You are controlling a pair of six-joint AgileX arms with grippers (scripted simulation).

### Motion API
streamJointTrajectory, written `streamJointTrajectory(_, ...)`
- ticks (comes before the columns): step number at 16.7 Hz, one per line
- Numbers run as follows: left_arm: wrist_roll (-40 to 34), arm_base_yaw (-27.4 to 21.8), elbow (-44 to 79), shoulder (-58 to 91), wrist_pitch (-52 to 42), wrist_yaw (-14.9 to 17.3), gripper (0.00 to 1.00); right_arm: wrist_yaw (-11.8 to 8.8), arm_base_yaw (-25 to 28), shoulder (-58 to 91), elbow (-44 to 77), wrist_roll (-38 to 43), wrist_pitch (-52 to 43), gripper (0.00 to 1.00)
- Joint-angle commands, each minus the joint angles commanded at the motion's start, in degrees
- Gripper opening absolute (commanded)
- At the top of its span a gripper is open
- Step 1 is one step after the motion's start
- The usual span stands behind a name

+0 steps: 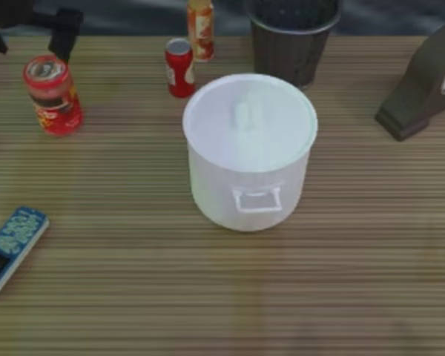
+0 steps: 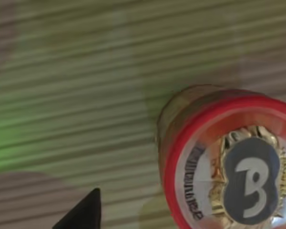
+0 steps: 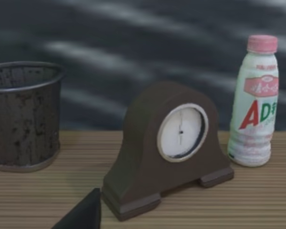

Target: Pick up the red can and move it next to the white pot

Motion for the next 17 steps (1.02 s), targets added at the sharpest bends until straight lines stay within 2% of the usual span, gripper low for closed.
streamJointTrajectory(4,0.2,0.2,4.2,5.6,-3.3,-0.1,1.00,0.0,0.0,0.0,0.0,0.0,0.0,1.00)
streamJointTrajectory(10,0.1,-0.1,3.9,5.7,-3.0,-0.1,1.00,0.0,0.0,0.0,0.0,0.0,0.0,1.00)
streamJointTrajectory(17,0.0,0.0,-4.5,6.3,6.0,-0.1,1.00,0.0,0.0,0.0,0.0,0.0,0.0,1.00)
